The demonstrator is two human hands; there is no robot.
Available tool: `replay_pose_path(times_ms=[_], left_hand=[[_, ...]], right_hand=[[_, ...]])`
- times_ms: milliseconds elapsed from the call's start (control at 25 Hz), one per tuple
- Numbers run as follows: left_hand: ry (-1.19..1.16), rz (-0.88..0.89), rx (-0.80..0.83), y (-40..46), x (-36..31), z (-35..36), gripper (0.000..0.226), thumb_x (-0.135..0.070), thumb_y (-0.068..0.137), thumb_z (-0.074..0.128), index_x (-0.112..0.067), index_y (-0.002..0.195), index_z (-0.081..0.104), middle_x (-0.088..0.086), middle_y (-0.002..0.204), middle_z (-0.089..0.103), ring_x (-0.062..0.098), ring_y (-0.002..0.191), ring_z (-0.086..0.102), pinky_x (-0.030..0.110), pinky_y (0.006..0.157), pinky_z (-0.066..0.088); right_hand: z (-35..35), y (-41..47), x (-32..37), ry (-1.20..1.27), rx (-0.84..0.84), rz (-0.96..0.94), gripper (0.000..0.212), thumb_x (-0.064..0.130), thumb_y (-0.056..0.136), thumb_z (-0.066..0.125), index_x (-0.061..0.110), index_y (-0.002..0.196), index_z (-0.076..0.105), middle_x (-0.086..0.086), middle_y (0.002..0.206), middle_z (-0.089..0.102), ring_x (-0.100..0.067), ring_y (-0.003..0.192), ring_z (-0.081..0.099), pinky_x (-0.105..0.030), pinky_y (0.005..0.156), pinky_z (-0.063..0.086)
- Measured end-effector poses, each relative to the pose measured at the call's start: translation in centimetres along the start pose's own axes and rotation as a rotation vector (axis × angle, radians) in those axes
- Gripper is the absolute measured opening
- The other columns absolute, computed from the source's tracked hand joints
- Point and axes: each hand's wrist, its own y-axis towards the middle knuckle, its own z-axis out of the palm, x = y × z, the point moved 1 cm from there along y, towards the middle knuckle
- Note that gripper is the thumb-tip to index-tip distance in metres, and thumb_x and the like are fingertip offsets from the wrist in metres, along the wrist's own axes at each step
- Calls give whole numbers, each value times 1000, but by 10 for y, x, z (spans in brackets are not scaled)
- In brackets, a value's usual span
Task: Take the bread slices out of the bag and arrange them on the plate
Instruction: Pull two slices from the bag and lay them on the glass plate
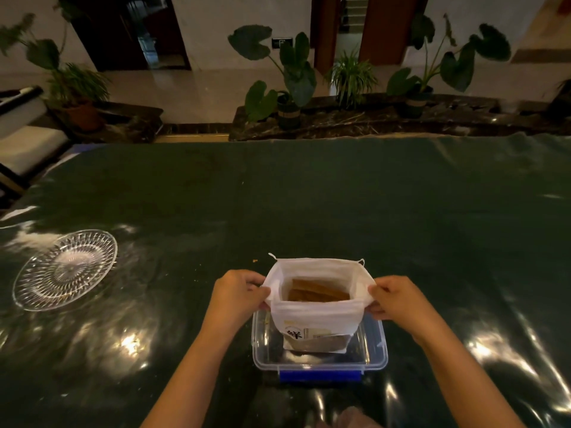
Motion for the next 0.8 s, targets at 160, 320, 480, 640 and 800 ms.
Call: replay_pose_path(times_ms=[160,320,480,640,800], left_hand=[[61,57,0,-5,-2,4,17,-16,79,68,-28,90,68,-8,76,71,0,61,67,14,55,47],[85,97,16,-9,-6,8,18,-16,80,65,-31,90,67,-7,73,69,1,65,65,16,58,48],[76,121,24,-9,-9,9,20,-14,81,64,-33,87,67,-7,75,69,3,67,64,17,58,49],[51,119,47,-8,-10,11,19,-14,81,64,-31,89,68,-7,76,69,3,70,64,16,60,49],[-7,119,87,-8,-12,14,20,-14,81,64,-30,92,69,-8,71,70,-2,65,64,15,61,47]], right_hand=[[-13,-16,31,-242,-339,-405,14,29,79,64,35,91,63,13,89,69,2,72,60,-10,59,46],[21,9,75,-252,202,-447,17,29,81,62,36,96,65,18,98,65,-3,91,62,-15,66,50],[60,66,73,-814,209,-86,37,27,81,63,14,115,54,-2,90,54,-16,77,53,-26,72,43],[63,92,61,-694,287,231,44,37,79,62,20,115,44,-6,94,48,-22,92,47,-35,88,41],[60,93,46,-874,347,57,47,30,77,67,24,120,51,-5,114,57,-22,96,51,-36,87,44]])
